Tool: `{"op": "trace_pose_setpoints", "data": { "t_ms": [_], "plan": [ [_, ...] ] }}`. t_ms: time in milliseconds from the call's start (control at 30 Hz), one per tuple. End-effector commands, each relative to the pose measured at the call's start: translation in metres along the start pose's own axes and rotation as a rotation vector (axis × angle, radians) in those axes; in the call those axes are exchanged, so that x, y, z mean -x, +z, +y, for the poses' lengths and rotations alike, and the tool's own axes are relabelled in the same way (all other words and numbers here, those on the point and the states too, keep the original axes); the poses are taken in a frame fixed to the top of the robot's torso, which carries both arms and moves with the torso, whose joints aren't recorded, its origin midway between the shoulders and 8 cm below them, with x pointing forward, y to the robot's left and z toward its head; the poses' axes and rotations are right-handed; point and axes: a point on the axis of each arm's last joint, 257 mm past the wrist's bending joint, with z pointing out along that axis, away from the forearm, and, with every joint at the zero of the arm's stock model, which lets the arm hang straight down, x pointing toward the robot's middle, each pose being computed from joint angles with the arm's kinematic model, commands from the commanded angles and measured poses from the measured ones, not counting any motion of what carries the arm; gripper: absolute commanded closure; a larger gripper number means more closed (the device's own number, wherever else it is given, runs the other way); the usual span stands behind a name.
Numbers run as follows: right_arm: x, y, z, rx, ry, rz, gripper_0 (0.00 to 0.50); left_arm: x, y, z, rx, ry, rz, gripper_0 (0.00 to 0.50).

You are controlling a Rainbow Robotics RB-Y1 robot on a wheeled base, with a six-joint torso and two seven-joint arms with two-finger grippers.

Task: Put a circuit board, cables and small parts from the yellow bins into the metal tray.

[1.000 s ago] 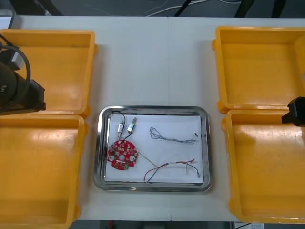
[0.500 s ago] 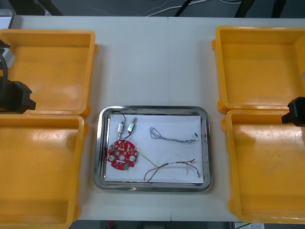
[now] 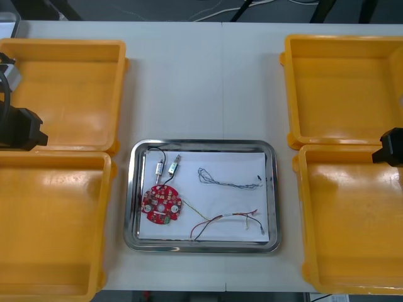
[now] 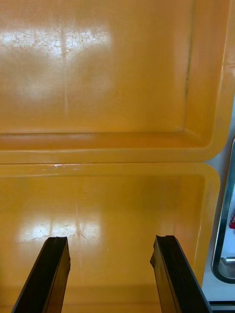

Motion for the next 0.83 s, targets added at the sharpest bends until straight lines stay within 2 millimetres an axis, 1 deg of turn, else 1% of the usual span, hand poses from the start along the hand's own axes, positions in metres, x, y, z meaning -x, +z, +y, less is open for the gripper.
{"op": "trace_pose_setpoints", "data": {
  "t_ms": [33,367,833],
  "plan": [
    [0.0019,-0.0062,-0.0015,-0.002,-0.02,-0.024,0.0,0.0025,-0.0077,0.0189,0.044,0.004,-0.002,0.0],
    [0.0019,-0.0062,-0.0015,-0.002,-0.02,-0.024,0.0,-0.0055,-0.008,0.0258,0.068,-0.006,0.028,0.0],
    [0.0019,-0.0062,-0.0015,-0.002,-0.02,-0.024,0.0,-0.005,-0.0085,0.0276,0.073,-0.011,0.028,0.0]
  ]
}}
